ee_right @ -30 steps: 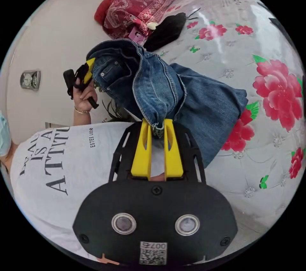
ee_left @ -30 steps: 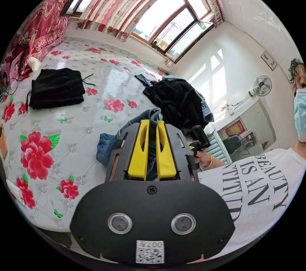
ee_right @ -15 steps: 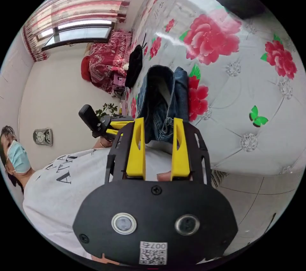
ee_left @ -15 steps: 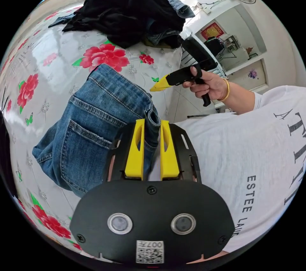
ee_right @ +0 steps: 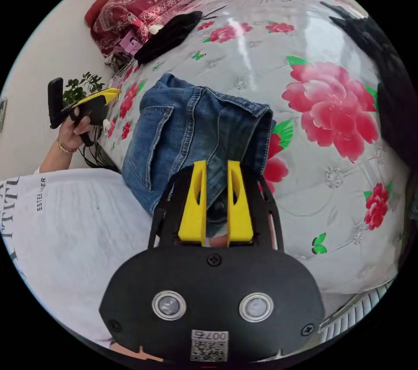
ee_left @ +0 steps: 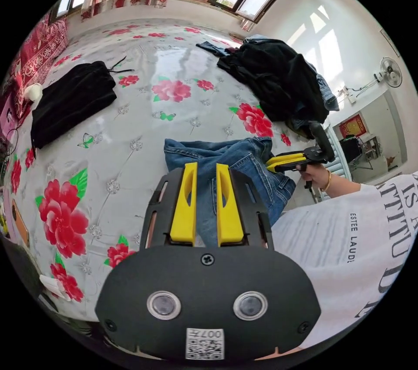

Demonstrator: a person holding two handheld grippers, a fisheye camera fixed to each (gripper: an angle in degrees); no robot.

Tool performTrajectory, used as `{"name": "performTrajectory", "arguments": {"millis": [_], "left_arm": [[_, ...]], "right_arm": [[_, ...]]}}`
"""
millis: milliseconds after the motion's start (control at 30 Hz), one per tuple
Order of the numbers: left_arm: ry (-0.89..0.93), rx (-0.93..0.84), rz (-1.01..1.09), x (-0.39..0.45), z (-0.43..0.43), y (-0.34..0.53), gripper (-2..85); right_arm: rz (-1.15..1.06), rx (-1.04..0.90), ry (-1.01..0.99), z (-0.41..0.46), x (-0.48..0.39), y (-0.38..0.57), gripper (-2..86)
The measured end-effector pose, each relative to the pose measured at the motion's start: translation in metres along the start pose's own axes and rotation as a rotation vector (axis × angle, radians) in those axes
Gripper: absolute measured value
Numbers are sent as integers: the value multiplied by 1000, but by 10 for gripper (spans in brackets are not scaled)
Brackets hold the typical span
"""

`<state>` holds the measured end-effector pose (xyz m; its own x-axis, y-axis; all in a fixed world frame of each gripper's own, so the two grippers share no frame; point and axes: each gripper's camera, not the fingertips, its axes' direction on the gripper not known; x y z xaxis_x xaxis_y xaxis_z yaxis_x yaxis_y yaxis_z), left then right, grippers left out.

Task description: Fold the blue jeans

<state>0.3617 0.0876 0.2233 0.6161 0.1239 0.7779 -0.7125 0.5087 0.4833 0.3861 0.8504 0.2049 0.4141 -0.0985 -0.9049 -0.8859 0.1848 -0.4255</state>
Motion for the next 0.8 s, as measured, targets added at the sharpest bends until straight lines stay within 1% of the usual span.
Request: {"name": "performTrajectory", "arguments": {"millis": [67, 100, 200, 267, 333, 400, 467, 500, 533, 567, 633, 667, 700, 733, 800], "left_arm": [[-27, -15, 48, -9, 6, -21, 64], [-38, -28, 97, -11, 14, -36, 66], [-63, -106, 232, -17, 49, -70, 67], [-71, -204, 281, -25, 79, -86, 66], [-88, -352, 306, -36, 117, -97, 44], [-84, -378, 315, -43, 123, -103, 14], [-42, -341, 206, -64, 109, -113, -1], [-11, -286, 98, -85, 94, -116, -5], [57, -205, -21, -109, 77, -114, -6], [101, -166, -87, -122, 69, -113, -7], [282, -74, -346, -167, 58, -107, -7], [312, -55, -397, -175, 55, -106, -6], [347, 22, -464, -187, 43, -103, -4], [351, 121, -478, -194, 18, -101, 0], [347, 202, -434, -200, -22, -100, 22]], "right_arm": [[65, 42, -86, -16, 19, 10, 109], [85, 99, -115, -30, 25, 16, 111], [104, 252, -108, -65, 31, 15, 114], [114, 287, -76, -71, 34, 2, 112], [130, 265, -75, -62, 39, -17, 94], [143, 135, -155, -35, 46, -42, 45], [155, 121, -137, -35, 48, -47, 23], [148, 178, -122, -48, 49, -42, 17], [153, 203, -110, -55, 50, -39, 15], [155, 234, -81, -66, 54, -33, 15], [162, 242, -51, -70, 59, -28, 22], [187, 242, -66, -67, 65, -28, 32], [238, 239, -103, -62, 75, -29, 51], [269, 241, -122, -60, 81, -29, 60], [348, 285, -185, -63, 98, -22, 102]]}}
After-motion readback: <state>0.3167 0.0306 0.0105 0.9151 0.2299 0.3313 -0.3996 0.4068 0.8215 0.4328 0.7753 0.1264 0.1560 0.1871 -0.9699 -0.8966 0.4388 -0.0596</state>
